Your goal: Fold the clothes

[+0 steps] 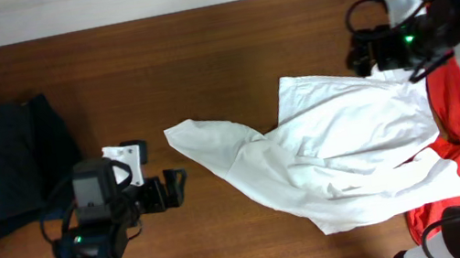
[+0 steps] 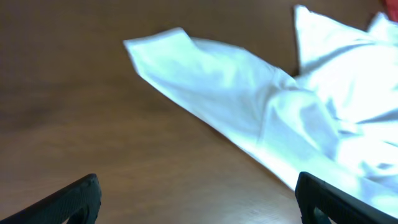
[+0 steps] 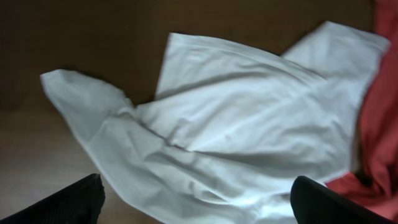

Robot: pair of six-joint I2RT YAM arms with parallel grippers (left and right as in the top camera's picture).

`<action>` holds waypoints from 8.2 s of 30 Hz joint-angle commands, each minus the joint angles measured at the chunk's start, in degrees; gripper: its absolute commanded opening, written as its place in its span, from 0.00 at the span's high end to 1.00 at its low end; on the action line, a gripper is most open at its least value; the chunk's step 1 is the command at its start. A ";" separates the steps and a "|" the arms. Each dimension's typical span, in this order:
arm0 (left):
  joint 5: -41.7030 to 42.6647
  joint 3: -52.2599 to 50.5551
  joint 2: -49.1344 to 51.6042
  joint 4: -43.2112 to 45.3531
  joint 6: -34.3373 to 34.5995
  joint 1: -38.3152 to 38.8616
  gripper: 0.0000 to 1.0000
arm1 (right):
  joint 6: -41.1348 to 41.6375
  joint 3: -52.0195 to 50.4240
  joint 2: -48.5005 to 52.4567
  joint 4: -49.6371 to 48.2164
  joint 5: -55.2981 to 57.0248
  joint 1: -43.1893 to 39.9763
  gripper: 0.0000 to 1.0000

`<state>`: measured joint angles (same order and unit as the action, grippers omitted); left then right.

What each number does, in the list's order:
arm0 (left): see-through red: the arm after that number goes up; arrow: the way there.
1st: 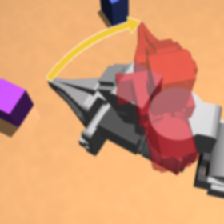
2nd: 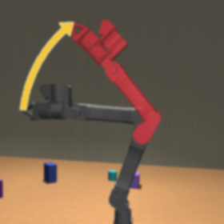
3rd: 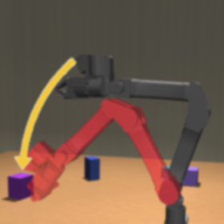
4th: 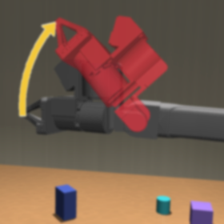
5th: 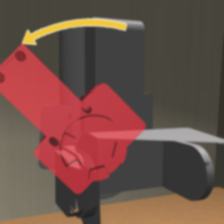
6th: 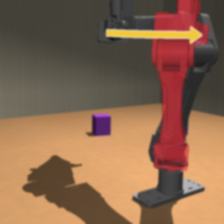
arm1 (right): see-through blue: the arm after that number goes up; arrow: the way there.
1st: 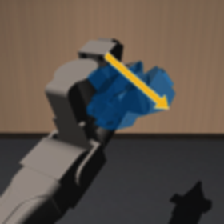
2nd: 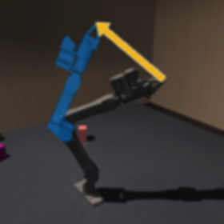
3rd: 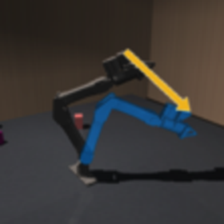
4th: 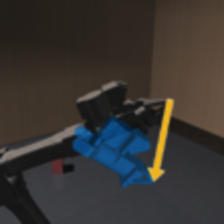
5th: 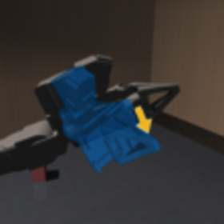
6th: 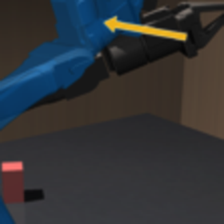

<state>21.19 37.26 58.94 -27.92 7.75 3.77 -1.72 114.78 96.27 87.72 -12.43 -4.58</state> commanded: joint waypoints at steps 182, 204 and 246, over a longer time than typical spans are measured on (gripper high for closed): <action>1.97 68.96 24.39 -19.67 2.84 -18.69 1.00 | 2.99 8.83 -0.79 -15.93 -8.37 -9.25 0.96; 3.17 56.28 46.14 -50.66 -5.90 -6.36 1.00 | 2.19 1.36 11.26 6.27 4.13 -9.31 0.96; 15.08 30.12 48.96 -6.51 9.57 -14.43 0.27 | 4.96 -38.99 9.25 -47.74 -0.61 -8.57 0.25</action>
<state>29.26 66.28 107.44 -34.59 19.94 -10.22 3.03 75.72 104.81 37.69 -13.17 -13.50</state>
